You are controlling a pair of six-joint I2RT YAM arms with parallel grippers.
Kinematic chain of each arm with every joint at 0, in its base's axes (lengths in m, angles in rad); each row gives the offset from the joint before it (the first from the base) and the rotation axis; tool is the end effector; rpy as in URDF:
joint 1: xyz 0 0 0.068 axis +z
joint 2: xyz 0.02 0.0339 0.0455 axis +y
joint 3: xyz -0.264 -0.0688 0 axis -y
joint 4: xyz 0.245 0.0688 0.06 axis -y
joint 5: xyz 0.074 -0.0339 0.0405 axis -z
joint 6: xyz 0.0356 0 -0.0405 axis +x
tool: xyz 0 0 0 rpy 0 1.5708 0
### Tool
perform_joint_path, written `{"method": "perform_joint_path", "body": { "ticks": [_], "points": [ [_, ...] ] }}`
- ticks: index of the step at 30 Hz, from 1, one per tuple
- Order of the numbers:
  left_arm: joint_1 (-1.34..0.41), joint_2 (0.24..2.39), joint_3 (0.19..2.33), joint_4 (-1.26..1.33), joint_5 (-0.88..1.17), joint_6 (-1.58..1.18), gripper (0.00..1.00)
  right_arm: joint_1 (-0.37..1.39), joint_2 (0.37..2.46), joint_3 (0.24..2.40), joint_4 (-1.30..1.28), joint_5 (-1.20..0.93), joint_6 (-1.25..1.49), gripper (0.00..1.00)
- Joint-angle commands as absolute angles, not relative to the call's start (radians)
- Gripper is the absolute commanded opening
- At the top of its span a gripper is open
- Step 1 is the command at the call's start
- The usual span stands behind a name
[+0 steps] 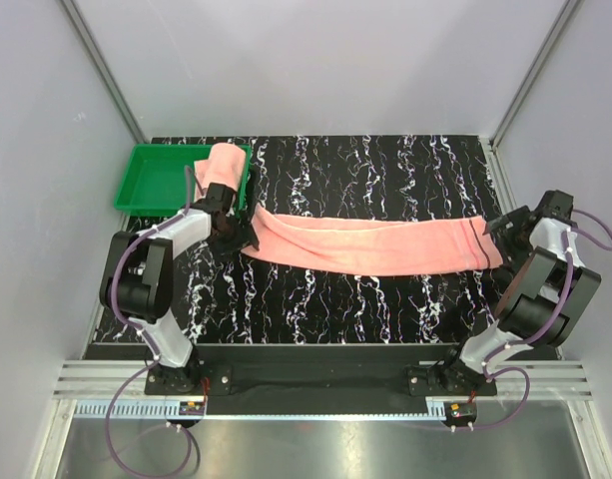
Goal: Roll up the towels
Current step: Fold the towel
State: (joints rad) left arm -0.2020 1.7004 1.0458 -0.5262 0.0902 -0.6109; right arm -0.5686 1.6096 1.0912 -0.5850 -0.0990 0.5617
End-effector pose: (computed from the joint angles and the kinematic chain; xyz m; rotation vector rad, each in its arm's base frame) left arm 0.3193 -0.0687 0.1725 -0.5440 2.7463 -0.3347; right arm 0.2733 -0.1705 0.2103 1.4039 2.2726 0.1301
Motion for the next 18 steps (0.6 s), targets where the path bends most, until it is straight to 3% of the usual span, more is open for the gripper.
{"method": "perform_joint_path", "body": {
  "ticks": [1,5,6,12,18],
  "points": [
    [-0.209,1.746,1.074,-0.456,0.054,-0.638,0.81,-0.569,1.621,1.072,-0.538,-0.124,0.548,0.99],
    [-0.213,1.776,1.062,-0.427,0.055,-0.649,0.64,-0.569,1.614,1.049,-0.523,-0.126,0.551,0.99],
    [-0.213,1.779,1.058,-0.422,0.057,-0.649,0.52,-0.569,1.617,1.049,-0.523,-0.126,0.554,0.99],
    [-0.213,1.779,1.052,-0.414,0.071,-0.647,0.41,-0.571,1.608,1.032,-0.528,-0.088,0.555,0.99],
    [-0.213,1.778,1.055,-0.42,0.072,-0.643,0.23,-0.571,1.63,1.023,-0.517,-0.052,0.558,0.97]
  ]
}}
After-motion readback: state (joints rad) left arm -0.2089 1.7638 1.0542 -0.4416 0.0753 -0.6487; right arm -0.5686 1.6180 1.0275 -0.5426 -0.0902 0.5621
